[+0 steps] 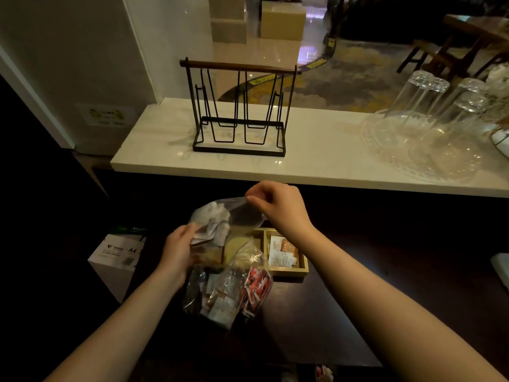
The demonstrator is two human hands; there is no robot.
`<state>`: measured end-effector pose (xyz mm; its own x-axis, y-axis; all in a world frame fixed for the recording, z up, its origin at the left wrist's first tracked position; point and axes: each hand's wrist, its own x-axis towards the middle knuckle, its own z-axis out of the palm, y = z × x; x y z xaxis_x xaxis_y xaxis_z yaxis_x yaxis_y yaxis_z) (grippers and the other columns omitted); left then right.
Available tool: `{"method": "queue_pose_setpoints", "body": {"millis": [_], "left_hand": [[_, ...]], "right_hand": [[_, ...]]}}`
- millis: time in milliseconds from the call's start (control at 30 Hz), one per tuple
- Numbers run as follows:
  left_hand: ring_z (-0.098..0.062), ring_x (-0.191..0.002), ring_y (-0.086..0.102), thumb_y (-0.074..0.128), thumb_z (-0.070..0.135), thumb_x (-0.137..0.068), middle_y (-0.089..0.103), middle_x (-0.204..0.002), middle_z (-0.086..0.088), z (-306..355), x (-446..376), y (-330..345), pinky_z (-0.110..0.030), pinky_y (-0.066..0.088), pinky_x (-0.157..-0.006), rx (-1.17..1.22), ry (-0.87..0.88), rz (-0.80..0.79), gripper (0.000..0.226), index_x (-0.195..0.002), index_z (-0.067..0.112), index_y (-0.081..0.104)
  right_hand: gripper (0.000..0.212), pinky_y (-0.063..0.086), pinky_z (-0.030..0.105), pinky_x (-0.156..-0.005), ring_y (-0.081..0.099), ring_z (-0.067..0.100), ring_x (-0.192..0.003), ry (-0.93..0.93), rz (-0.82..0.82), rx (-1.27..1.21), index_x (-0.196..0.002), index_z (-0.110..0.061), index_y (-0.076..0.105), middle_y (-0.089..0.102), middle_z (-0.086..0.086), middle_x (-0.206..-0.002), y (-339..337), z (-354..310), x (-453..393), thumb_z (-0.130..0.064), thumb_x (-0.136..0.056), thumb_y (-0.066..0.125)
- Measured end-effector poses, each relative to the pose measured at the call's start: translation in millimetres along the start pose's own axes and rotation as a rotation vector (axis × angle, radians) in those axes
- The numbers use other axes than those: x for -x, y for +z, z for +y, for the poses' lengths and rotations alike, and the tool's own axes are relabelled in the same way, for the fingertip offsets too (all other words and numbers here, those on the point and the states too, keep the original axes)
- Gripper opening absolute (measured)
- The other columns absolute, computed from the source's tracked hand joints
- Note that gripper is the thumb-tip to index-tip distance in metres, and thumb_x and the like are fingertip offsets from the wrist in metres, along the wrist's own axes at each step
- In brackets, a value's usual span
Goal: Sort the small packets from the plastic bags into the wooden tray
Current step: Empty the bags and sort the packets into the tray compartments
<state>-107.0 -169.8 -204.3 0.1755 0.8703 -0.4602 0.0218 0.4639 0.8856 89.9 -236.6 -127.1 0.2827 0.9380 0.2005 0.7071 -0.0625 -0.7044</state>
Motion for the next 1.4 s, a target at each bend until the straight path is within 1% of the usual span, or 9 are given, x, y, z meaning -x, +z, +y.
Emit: {"method": "queue_pose_setpoints", "body": {"millis": [300,467,533,667,767,867,1133,1200,1400], "left_hand": [[-0.02,-0.054,0.051,0.055,0.016,-0.094,0.058,-0.069,-0.01,14,-46,-51,-0.02,0.04,-0.033,-0.504,0.272,0.276,0.017,-0.082,0.006,0.062],[-0.027,-0.074,0.06,0.062,0.019,-0.09,0.064,-0.081,-0.01,19,-52,-64,-0.031,0.047,-0.06,-0.605,0.298,0.394,0.014,-0.084,0.006,0.064],[-0.028,-0.077,0.06,0.062,0.02,-0.089,0.064,-0.081,-0.008,23,-52,-68,-0.039,0.048,-0.067,-0.63,0.315,0.395,0.014,-0.084,0.007,0.064],[-0.022,-0.079,0.056,0.062,0.016,-0.089,0.062,-0.083,-0.007,33,-46,-66,-0.031,0.039,-0.068,-0.647,0.366,0.367,0.012,-0.086,0.005,0.064],[-0.021,-0.076,0.057,0.062,0.017,-0.089,0.062,-0.083,-0.006,35,-42,-64,-0.028,0.041,-0.058,-0.628,0.361,0.355,0.011,-0.085,0.007,0.063],[-0.021,-0.078,0.057,0.062,0.017,-0.089,0.063,-0.084,-0.006,35,-42,-64,-0.03,0.041,-0.064,-0.634,0.368,0.345,0.011,-0.087,0.007,0.064],[-0.013,-0.063,0.053,0.062,0.018,-0.09,0.057,-0.075,-0.003,44,-32,-53,-0.022,0.045,-0.049,-0.602,0.437,0.344,0.015,-0.087,0.004,0.061],[-0.009,-0.059,0.05,0.063,0.018,-0.089,0.054,-0.07,0.0,46,-31,-52,-0.016,0.04,-0.045,-0.616,0.444,0.352,0.014,-0.086,0.004,0.061],[-0.015,-0.061,0.053,0.065,0.021,-0.088,0.053,-0.068,0.002,48,-31,-50,-0.028,0.047,-0.054,-0.586,0.462,0.335,0.016,-0.084,0.006,0.062]], "right_hand": [[0.022,0.056,0.03,-0.085,0.064,0.01,-0.086,0.151,-0.207,-0.017,-0.109,-0.014,0.069,0.071,0.004,-0.103,64,27,-10,-0.018,-0.088,0.063],[0.02,0.061,0.034,-0.073,0.071,0.019,-0.077,0.265,-0.252,-0.144,-0.107,-0.008,0.068,0.072,0.012,-0.094,92,34,-10,-0.013,-0.088,0.064],[0.02,0.06,0.028,-0.071,0.07,0.016,-0.076,0.271,-0.261,-0.185,-0.108,-0.008,0.067,0.07,0.007,-0.094,100,38,-8,-0.011,-0.088,0.063],[0.022,0.053,0.017,-0.06,0.062,0.008,-0.069,0.304,-0.251,-0.274,-0.108,-0.013,0.067,0.064,-0.004,-0.084,110,48,-9,-0.007,-0.088,0.063],[0.024,0.05,0.018,-0.058,0.061,0.011,-0.071,0.449,-0.256,-0.494,-0.109,-0.008,0.066,0.066,0.002,-0.087,114,48,-10,-0.003,-0.086,0.063],[0.024,0.051,0.015,-0.056,0.06,0.012,-0.069,0.543,-0.263,-0.636,-0.112,0.001,0.063,0.065,0.003,-0.085,118,47,-8,0.0,-0.087,0.06],[0.039,0.057,0.02,-0.064,0.063,0.013,-0.07,0.566,-0.26,-0.592,-0.124,-0.009,0.056,0.061,0.006,-0.082,129,55,-3,0.006,-0.088,0.055],[0.036,0.056,0.02,-0.064,0.062,0.011,-0.073,0.548,-0.289,-0.553,-0.123,-0.008,0.057,0.061,0.004,-0.087,131,56,1,0.005,-0.09,0.053],[0.035,0.053,0.022,-0.074,0.061,0.018,-0.094,0.484,-0.406,-0.446,-0.124,-0.007,0.056,0.062,0.016,-0.115,134,53,6,-0.001,-0.09,0.055]]}}
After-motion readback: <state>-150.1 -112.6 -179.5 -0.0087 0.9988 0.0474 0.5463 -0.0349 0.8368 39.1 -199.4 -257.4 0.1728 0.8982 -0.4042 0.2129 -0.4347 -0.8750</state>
